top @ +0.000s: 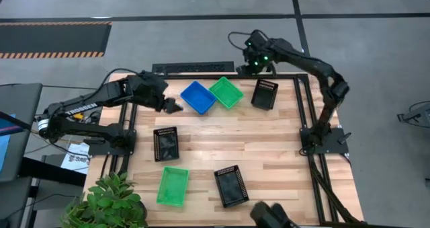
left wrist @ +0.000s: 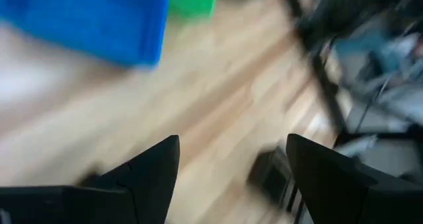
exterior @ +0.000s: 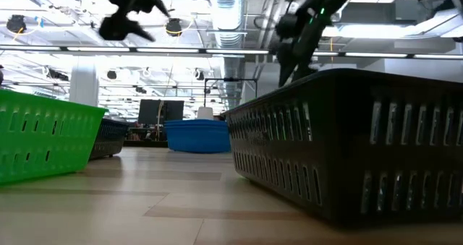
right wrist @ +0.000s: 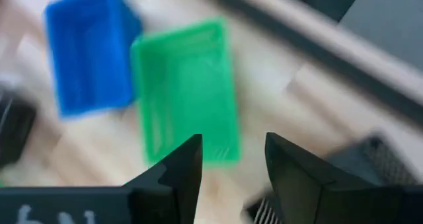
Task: Stack baskets by color
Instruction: Move the middle left black bin to the center of the table
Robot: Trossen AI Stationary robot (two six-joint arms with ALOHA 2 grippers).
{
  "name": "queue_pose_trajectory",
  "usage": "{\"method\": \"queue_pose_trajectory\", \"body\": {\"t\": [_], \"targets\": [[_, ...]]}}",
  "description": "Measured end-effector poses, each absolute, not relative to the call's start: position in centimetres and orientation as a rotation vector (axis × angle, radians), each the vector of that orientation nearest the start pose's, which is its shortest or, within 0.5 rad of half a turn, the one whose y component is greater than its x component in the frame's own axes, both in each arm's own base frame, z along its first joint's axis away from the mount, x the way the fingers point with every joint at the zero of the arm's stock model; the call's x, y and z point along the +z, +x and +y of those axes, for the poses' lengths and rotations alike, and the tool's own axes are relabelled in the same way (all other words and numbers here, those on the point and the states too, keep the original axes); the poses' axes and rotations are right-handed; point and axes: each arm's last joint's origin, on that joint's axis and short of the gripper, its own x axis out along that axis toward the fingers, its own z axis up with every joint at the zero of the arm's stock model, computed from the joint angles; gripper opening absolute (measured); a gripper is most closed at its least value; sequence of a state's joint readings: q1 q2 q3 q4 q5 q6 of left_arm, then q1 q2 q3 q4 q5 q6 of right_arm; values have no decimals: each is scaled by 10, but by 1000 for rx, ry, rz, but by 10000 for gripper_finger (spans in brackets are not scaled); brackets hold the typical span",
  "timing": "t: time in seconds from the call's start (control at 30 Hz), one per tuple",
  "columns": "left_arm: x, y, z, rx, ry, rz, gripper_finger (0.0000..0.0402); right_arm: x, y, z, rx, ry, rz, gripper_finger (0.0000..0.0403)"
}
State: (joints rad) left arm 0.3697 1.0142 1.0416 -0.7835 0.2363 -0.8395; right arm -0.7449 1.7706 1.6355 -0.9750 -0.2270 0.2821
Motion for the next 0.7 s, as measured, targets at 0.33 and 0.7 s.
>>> {"method": "queue_pose_trajectory", "body": {"t": [0.33,0.7], "targets": [[304,157,17,753,-1103,1034,265,332,261,-142,-620,679,982,184],[261,154,-23,895,-1148,1067,265,306,261,-89,-643,744,981,173]]}}
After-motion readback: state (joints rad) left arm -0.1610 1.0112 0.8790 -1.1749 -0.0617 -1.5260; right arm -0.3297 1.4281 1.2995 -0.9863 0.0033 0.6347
